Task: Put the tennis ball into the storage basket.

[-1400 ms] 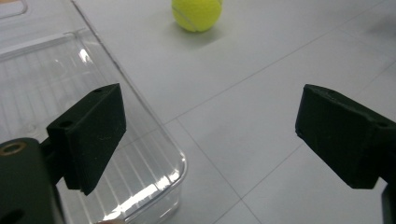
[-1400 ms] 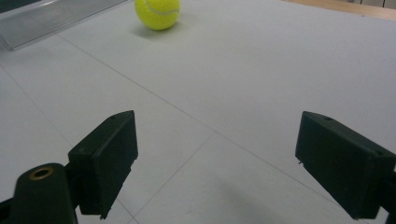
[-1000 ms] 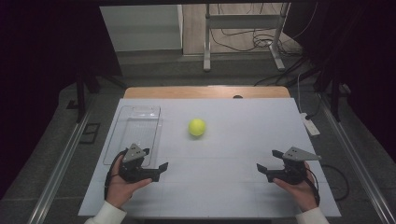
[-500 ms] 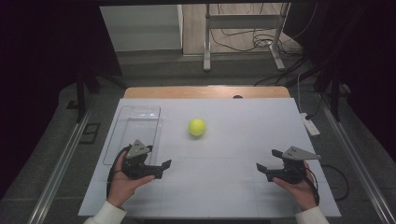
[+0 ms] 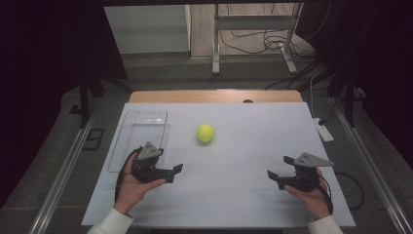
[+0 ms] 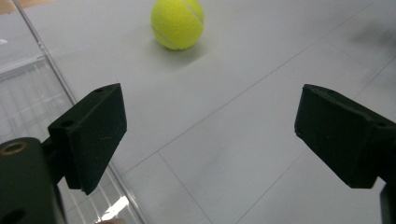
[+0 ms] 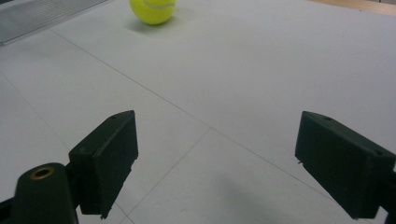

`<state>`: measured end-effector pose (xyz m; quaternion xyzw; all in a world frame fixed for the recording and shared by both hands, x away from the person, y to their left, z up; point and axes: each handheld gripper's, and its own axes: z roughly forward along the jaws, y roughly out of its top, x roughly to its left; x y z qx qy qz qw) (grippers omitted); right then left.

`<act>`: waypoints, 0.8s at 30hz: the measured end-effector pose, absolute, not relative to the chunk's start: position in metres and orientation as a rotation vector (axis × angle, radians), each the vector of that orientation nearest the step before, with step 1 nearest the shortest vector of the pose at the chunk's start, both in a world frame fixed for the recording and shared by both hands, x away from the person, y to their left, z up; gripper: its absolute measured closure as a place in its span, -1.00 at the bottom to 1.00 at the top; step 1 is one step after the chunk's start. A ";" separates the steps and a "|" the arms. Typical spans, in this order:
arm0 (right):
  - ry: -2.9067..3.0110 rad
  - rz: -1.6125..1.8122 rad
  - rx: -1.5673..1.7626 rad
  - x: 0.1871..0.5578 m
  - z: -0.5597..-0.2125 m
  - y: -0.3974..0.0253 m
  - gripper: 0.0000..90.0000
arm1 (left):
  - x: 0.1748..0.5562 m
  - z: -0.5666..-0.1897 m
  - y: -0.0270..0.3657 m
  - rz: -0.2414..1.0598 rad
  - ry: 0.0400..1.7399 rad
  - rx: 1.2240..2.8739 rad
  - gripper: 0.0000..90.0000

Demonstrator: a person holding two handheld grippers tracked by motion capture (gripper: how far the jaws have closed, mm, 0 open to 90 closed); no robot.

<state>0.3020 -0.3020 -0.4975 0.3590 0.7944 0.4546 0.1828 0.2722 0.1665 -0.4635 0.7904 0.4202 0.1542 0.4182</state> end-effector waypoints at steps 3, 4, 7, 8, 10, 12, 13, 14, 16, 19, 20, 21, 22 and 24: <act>2.242 1.277 1.013 0.302 -0.498 -0.302 -0.69 | 0.274 -0.461 0.164 0.386 1.046 1.989 -0.78; 2.243 1.274 1.012 0.302 -0.498 -0.302 -0.69 | 0.275 -0.460 0.163 0.386 1.044 1.989 -0.78; 2.244 1.269 1.010 0.302 -0.498 -0.302 -0.69 | 0.278 -0.457 0.161 0.385 1.040 1.991 -0.78; 2.245 1.264 1.008 0.302 -0.498 -0.302 -0.69 | 0.278 -0.456 0.160 0.386 1.039 1.990 -0.78; 2.245 1.263 1.006 0.302 -0.498 -0.302 -0.69 | 0.279 -0.455 0.159 0.387 1.038 1.990 -0.78; 2.245 1.262 1.006 0.302 -0.498 -0.302 -0.69 | 0.280 -0.454 0.159 0.387 1.038 1.993 -0.78; 2.246 1.264 1.008 0.303 -0.498 -0.302 -0.69 | 0.281 -0.454 0.158 0.387 1.038 1.993 -0.78; 2.247 1.263 1.007 0.303 -0.498 -0.301 -0.69 | 0.282 -0.454 0.158 0.386 1.037 1.996 -0.78; 2.248 1.262 1.009 0.302 -0.498 -0.301 -0.69 | 0.283 -0.453 0.157 0.383 1.039 1.997 -0.78; 2.249 1.260 1.004 0.303 -0.499 -0.301 -0.69 | 0.286 -0.453 0.156 0.374 1.038 1.998 -0.78; 2.249 1.259 1.003 0.303 -0.499 -0.301 -0.69 | 0.287 -0.452 0.155 0.373 1.038 2.001 -0.78; 2.250 1.257 1.002 0.303 -0.499 -0.301 -0.69 | 0.288 -0.451 0.154 0.374 1.038 2.004 -0.78; 2.251 1.252 1.002 0.303 -0.499 -0.301 -0.69 | 0.289 -0.451 0.154 0.370 1.039 2.004 -0.78; 2.251 1.257 1.003 0.303 -0.499 -0.301 -0.69 | 0.291 -0.450 0.153 0.370 1.042 2.004 -0.78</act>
